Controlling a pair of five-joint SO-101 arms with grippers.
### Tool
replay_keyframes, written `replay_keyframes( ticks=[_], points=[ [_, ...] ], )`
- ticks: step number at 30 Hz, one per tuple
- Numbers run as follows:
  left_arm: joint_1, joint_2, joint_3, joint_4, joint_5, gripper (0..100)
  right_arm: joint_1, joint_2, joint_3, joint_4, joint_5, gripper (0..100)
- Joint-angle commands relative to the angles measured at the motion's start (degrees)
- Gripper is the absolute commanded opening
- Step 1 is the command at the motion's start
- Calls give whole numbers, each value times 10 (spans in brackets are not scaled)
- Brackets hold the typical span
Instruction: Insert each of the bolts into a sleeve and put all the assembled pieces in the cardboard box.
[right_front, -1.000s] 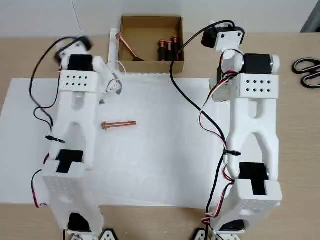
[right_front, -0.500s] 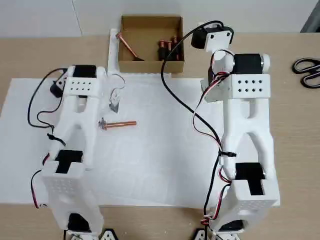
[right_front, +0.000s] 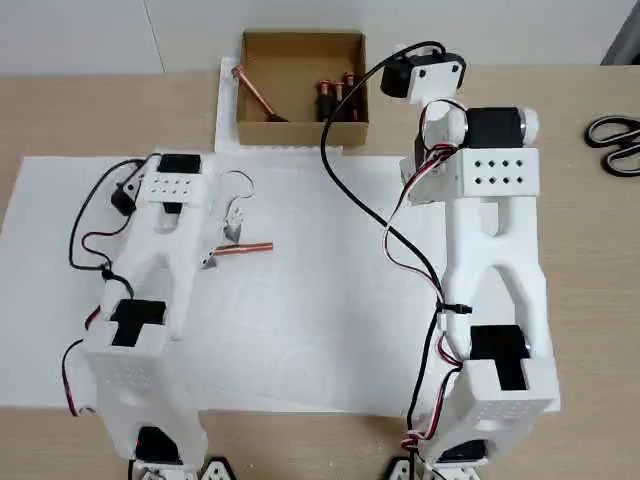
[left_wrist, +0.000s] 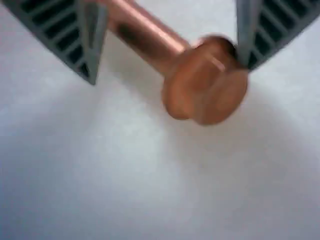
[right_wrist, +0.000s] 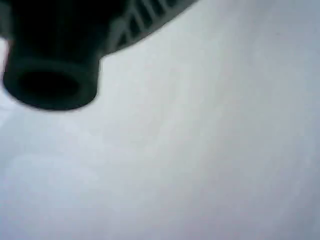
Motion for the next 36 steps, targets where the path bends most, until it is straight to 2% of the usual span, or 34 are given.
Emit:
replay_keyframes(
  ticks=[1, 7, 19, 24, 32, 36],
  points=[
    [-1, -6, 3, -18, 4, 167, -2, -34, -3, 3, -8, 3],
    [1, 23, 3, -30, 2, 57, -3, -34, -3, 3, -8, 3],
    [3, 80, -10, -44, -1, 51, -3, -35, -3, 3, -8, 3],
    [3, 80, -87, 15, -50, 50, -3, -35, -3, 3, -8, 3],
    [13, 81, -196, 100, -209, 50, -3, -38, -3, 3, -8, 3],
    [22, 81, -262, 170, -271, 50, -4, -39, -4, 3, -8, 3]
  ],
)
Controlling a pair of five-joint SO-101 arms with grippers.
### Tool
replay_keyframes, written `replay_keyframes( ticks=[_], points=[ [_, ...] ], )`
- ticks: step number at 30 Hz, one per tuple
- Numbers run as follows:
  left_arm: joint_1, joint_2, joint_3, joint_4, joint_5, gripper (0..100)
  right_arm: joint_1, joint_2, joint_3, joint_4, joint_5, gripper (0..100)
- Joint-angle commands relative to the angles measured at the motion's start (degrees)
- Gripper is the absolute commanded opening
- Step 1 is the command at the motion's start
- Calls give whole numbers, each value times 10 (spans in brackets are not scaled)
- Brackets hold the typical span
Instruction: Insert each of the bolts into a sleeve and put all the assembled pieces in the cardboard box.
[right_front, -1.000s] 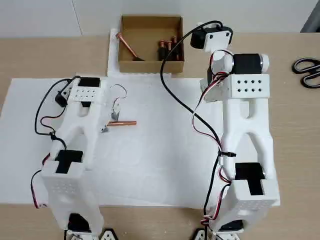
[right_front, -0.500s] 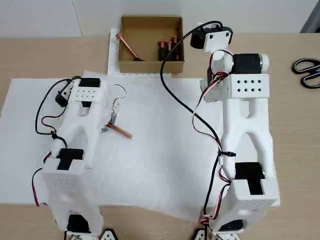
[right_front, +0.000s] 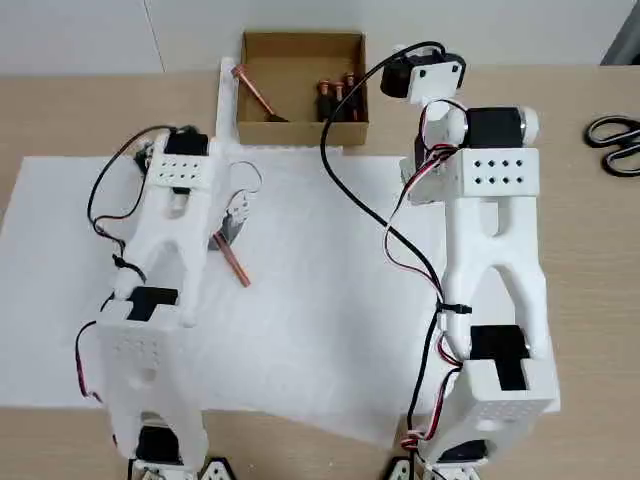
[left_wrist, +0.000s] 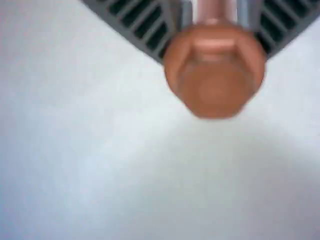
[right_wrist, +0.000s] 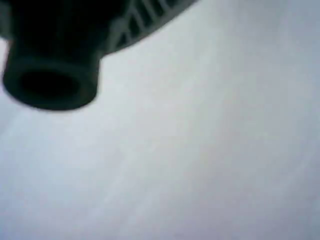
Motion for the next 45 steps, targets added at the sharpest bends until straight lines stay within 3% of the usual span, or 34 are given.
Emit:
replay_keyframes(
  ticks=[1, 5, 16, 26, 45],
  points=[
    [8, -11, -71, 51, -54, 50, -4, -39, -4, 3, -8, 3],
    [7, -35, -90, 49, -102, 50, -4, -41, -7, 0, -5, 3],
    [12, -69, -44, 36, -105, 18, -1, -147, -4, 1, -4, 3],
    [11, 43, -32, 28, -19, 19, -1, -146, -3, 1, -6, 3],
    [11, 62, -32, 32, -14, 78, -2, -146, -3, 3, -7, 3]
  ],
)
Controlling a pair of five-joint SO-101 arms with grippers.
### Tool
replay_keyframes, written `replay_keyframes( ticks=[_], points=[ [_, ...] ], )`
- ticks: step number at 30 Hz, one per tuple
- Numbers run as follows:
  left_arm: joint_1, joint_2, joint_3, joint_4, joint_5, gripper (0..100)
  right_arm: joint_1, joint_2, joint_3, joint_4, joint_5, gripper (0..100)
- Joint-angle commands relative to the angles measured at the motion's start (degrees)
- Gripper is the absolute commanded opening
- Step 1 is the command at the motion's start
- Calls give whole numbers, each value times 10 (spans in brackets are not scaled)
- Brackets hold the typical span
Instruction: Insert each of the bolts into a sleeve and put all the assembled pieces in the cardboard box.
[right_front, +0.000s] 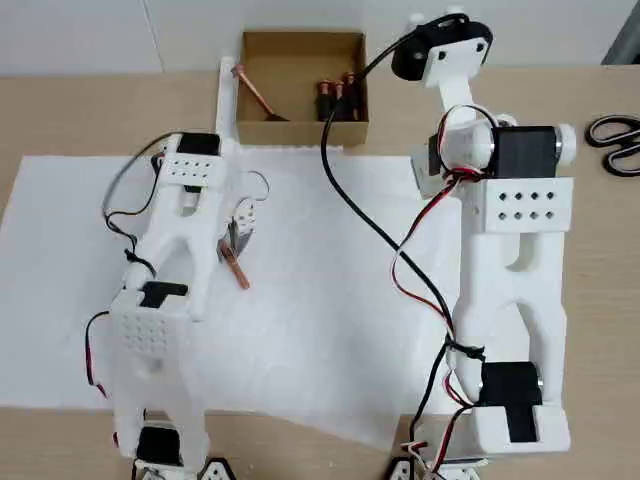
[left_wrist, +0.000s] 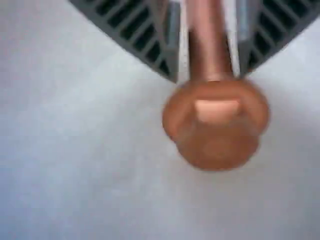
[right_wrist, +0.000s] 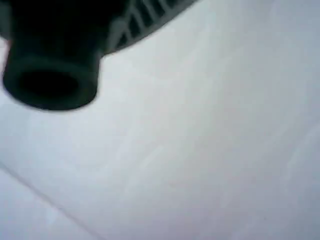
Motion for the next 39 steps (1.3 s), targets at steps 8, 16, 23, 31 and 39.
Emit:
replay_keyframes(
  ticks=[8, 16, 23, 31, 39],
  points=[
    [-42, -2, -7, -17, 4, 78, -1, -28, -3, 3, -7, 3],
    [-40, -1, -2, -40, 4, 76, -2, -28, -3, 3, -8, 3],
    [-39, 0, 9, -40, 6, 5, -2, -28, -3, 3, -8, 3],
    [-6, -9, 6, -24, -11, 5, -2, -31, -3, 2, -8, 3],
    [36, -118, -68, 18, -61, 5, -25, -33, -7, -5, -5, 3]
  ],
)
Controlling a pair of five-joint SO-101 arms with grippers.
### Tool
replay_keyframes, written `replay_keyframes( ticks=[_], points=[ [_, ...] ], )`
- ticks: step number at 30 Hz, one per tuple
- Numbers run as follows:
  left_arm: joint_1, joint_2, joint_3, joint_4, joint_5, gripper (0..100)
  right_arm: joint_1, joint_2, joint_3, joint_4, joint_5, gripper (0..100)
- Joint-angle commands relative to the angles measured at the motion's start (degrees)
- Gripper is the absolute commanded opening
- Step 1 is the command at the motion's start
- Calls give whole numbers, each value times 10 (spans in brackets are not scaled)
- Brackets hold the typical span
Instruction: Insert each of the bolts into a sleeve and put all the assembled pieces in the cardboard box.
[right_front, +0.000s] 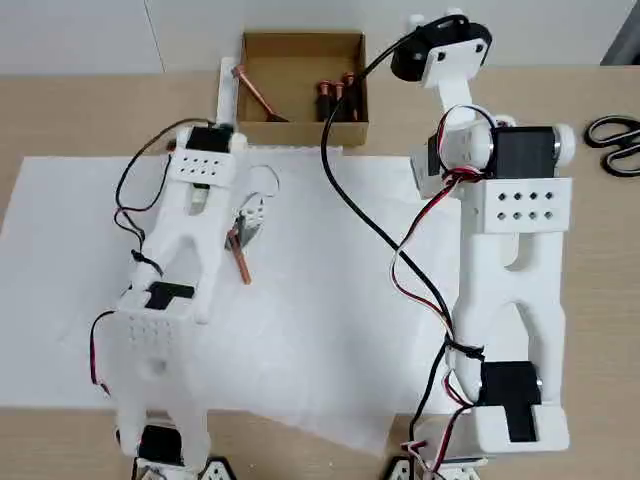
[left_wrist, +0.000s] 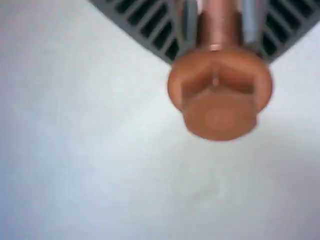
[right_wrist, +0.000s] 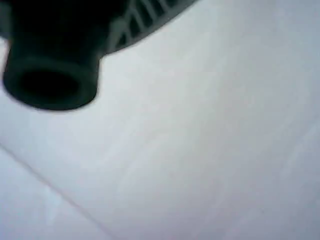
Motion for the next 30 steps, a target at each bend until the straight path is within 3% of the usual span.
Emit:
replay_keyframes(
  ticks=[1, 7, 18, 25, 30],
  points=[
    [18, -108, -32, 15, -21, 5, -26, -33, -7, -5, -3, 3],
    [33, -244, -29, 14, -55, 5, -33, -53, -7, -1, -3, 3],
    [33, -452, 35, 14, -66, 5, -32, -261, 19, 2, -3, 3],
    [33, -551, 125, 6, -67, 5, -32, -416, 195, -2, -3, 3],
    [31, -592, 192, -51, -67, 5, -34, -529, 374, -29, -4, 3]
  ],
)
